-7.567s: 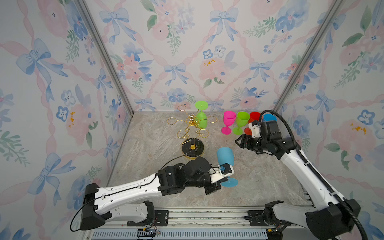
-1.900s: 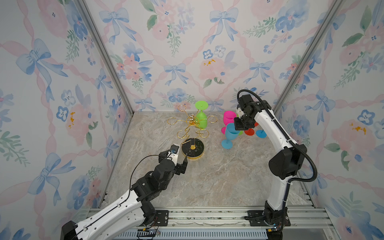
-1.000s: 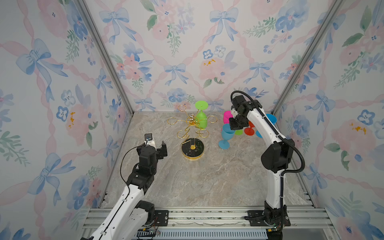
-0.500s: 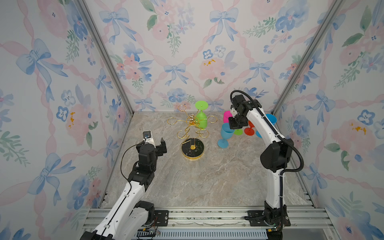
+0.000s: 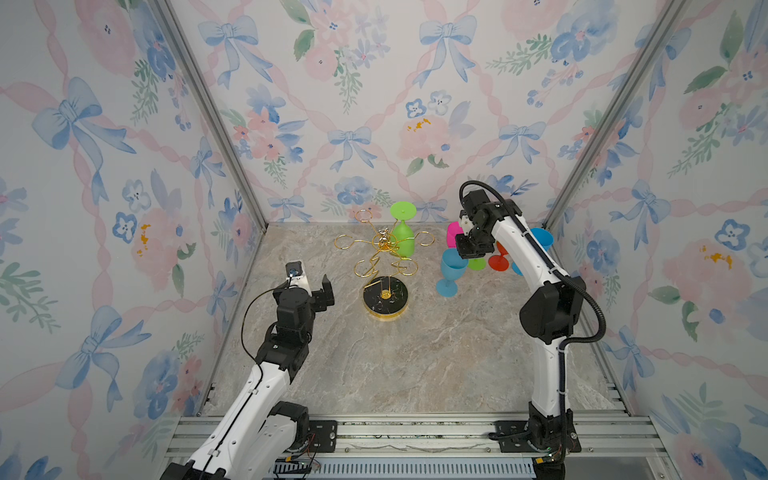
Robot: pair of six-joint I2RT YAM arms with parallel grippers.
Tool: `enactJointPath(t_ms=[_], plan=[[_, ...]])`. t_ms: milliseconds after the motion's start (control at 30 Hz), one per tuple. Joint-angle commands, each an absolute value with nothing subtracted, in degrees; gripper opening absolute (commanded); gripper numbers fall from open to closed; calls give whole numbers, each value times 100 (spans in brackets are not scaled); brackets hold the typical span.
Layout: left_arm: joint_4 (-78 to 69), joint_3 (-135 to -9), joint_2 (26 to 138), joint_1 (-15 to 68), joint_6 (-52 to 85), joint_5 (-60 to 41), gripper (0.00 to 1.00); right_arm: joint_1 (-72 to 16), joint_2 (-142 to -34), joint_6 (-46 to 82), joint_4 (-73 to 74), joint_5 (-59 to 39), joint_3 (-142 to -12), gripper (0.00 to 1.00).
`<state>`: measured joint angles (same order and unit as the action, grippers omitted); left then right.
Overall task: Take the wine glass off the wine glass rack
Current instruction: 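Move the right gripper toward the green glass hanging on the rack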
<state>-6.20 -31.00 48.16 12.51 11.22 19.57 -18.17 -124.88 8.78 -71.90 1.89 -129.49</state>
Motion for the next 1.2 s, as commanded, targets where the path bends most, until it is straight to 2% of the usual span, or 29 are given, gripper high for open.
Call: enactJointPath(t_ms=[0,133,200,267,467,567,667,867,1033,1167], plan=[[-724,-3022,4773,1190,1201,1847,98,-1885,-12494,887,-7166,156,-13050,24],[-708,-3011,4751,1172,1143,1803,98,-1889,-12356,875,-7184,228,-13052,32],[-703,-2996,4704,1169,1068,1783,98,-1881,-12190,844,-7104,214,-12973,47],[-678,-2973,4629,1160,993,1784,98,-1864,-12041,851,-7011,219,-12933,53],[-666,-2876,4456,1151,1042,1695,98,-1734,-11681,1075,-6828,29,-13157,54],[-663,-2889,4488,1147,1063,1625,98,-1599,-11406,1386,-6344,-714,-12991,54],[-663,-2900,4494,1151,1080,1618,98,-1475,-11137,1933,-5663,-1602,-12645,48],[-668,-2894,4502,1150,1143,1511,98,-1393,-11098,3008,-4533,-3133,-12346,48],[-667,-2884,4493,1137,1151,1478,98,-1409,-11131,3971,-3357,-3945,-11989,48],[-659,-2889,4487,1143,1160,1476,98,-1487,-11248,4296,-3000,-4179,-11977,47]])
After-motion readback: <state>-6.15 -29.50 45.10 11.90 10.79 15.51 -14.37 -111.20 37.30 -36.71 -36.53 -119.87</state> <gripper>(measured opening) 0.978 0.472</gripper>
